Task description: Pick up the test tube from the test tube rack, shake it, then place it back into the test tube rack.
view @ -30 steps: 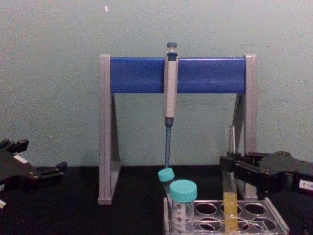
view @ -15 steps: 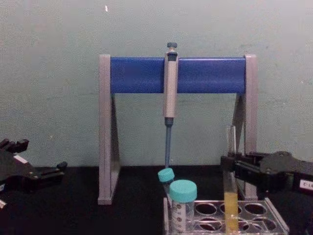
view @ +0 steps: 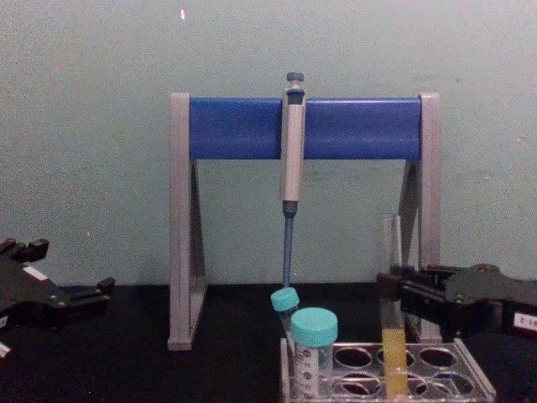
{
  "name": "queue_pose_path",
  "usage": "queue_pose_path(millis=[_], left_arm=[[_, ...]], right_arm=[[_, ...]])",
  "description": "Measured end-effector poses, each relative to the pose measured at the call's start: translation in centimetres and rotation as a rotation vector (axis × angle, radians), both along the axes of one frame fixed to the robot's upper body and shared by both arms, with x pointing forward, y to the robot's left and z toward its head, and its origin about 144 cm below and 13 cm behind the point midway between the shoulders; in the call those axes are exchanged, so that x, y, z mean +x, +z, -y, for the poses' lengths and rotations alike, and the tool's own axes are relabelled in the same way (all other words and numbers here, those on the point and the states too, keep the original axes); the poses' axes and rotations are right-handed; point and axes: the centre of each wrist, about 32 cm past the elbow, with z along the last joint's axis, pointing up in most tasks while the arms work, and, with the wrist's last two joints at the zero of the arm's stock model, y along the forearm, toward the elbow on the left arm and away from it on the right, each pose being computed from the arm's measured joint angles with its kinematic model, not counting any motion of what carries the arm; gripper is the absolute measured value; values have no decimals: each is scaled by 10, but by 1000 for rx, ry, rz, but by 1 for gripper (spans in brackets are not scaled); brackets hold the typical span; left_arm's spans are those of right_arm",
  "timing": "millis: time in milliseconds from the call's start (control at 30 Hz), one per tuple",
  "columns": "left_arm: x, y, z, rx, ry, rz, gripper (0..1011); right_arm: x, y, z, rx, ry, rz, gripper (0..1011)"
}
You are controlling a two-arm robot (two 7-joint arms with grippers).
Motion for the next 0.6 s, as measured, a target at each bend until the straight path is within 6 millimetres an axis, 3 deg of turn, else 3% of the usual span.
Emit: queue_pose_path(millis=[600], left_arm=[[0, 0, 0, 0, 0, 0, 1001]], right_arm=[[0, 0, 0, 2, 0, 2, 795]])
